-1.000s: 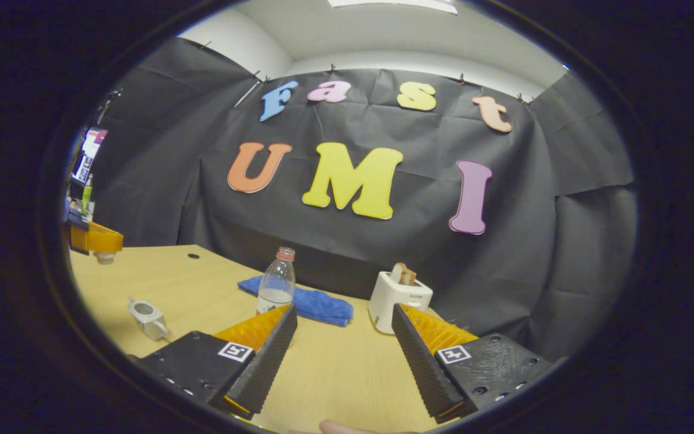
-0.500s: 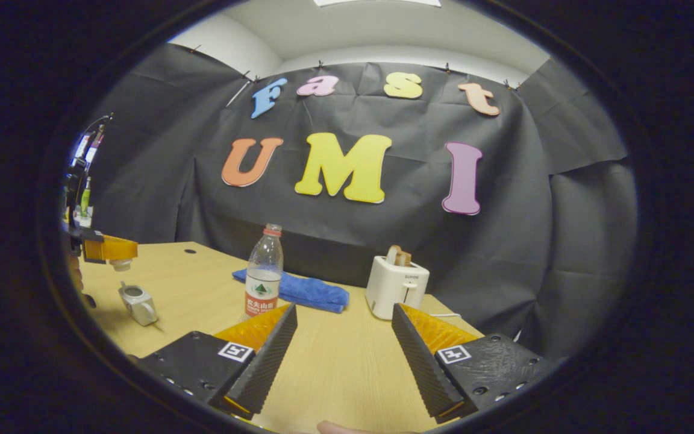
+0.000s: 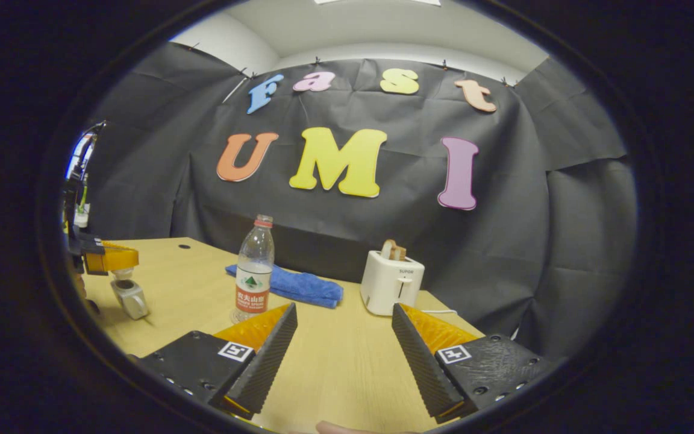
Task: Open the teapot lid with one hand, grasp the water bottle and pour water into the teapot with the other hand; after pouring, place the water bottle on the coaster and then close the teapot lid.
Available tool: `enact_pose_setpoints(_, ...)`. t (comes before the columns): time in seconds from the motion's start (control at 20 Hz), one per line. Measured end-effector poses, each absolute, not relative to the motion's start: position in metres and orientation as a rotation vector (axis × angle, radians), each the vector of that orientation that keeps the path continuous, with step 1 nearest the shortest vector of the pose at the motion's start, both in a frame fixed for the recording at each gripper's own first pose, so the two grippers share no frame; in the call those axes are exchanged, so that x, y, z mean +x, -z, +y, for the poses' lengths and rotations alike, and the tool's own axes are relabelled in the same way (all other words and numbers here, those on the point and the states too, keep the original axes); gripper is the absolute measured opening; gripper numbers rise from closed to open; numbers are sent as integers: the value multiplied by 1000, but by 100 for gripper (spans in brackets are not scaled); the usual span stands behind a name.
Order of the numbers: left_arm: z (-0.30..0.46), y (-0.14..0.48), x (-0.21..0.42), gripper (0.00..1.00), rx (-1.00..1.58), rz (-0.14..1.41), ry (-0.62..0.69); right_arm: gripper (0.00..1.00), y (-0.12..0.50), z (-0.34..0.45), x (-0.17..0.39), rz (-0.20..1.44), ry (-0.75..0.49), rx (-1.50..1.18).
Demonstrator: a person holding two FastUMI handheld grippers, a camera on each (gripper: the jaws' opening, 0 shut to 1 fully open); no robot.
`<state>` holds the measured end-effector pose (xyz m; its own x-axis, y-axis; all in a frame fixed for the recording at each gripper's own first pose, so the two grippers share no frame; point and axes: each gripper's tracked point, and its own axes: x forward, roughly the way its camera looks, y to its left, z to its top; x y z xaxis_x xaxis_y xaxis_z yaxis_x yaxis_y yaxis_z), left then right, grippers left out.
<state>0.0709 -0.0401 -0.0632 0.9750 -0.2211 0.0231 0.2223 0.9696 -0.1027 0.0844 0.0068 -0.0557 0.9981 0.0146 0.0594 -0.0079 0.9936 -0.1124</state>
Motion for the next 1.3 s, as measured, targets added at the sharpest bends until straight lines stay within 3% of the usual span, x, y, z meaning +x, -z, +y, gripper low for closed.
enact_pose_setpoints(1.0,-39,89,72,6,-70,59,193,99,59,20,83,-52,-41,-133)
enact_pose_setpoints(1.1,-40,91,72,6,-71,65,196,95,59,20,83,-50,-39,-135)
enact_pose_setpoints(1.2,-40,91,72,12,-73,72,201,98,59,19,84,-48,-33,-130)
enact_pose_setpoints(1.25,-39,91,73,19,-72,78,192,95,60,18,84,-46,-28,-129)
enact_pose_setpoints(1.3,-36,92,74,32,-68,82,180,95,60,17,84,-45,-23,-129)
